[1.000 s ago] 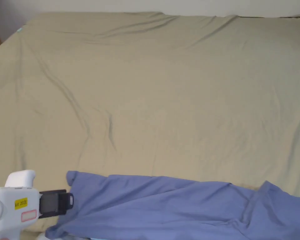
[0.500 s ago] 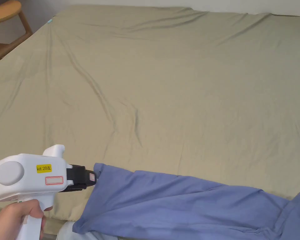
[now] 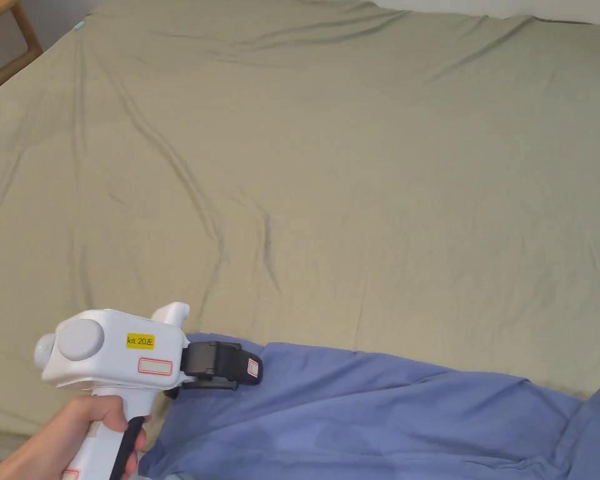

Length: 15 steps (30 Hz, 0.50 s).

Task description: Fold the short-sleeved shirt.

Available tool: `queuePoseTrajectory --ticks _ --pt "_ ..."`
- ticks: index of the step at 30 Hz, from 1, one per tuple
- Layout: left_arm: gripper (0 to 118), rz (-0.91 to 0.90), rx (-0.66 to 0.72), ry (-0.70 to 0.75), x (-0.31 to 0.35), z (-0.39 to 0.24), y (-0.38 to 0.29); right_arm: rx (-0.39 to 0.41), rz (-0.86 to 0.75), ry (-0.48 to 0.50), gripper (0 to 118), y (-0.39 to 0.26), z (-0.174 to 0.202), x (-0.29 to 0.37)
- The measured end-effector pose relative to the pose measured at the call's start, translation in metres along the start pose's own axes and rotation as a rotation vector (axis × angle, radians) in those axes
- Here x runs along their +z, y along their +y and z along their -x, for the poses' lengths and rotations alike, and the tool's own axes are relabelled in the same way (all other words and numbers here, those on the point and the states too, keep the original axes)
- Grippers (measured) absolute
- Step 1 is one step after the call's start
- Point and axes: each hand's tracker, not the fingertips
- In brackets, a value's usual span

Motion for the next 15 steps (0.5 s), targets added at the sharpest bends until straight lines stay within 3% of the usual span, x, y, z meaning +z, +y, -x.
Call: queuePoseTrajectory --ticks 1,2,3,4,8,15 --pt "108 -0.005 -0.034 0.03 0.003 -0.006 -0.001 -0.003 0.0 -0.001 0 0.0 0.001 0.0" --pt "86 0.007 -0.038 0.028 0.005 -0.009 -0.001 -0.004 0.001 0.003 0 -0.001 0.001 0.0" --pt "23 0.0 -0.034 0.013 0.011 -0.006 0.002 -0.01 0.004 0.008 0 -0.001 0.0 -0.001" --pt "6 -0.014 -0.004 -0.02 0.009 -0.003 0.006 -0.014 0.01 0.016 0 -0.002 0.001 -0.002" --pt "6 0.008 -0.017 0.056 0.006 -0.013 0.008 -0.019 0.021 0.018 0 -0.003 0.0 -0.008" --pt "6 -0.134 0.117 0.15 0.057 0.01 0.024 -0.015 0.015 0.039 0 0.002 0.002 -0.007"
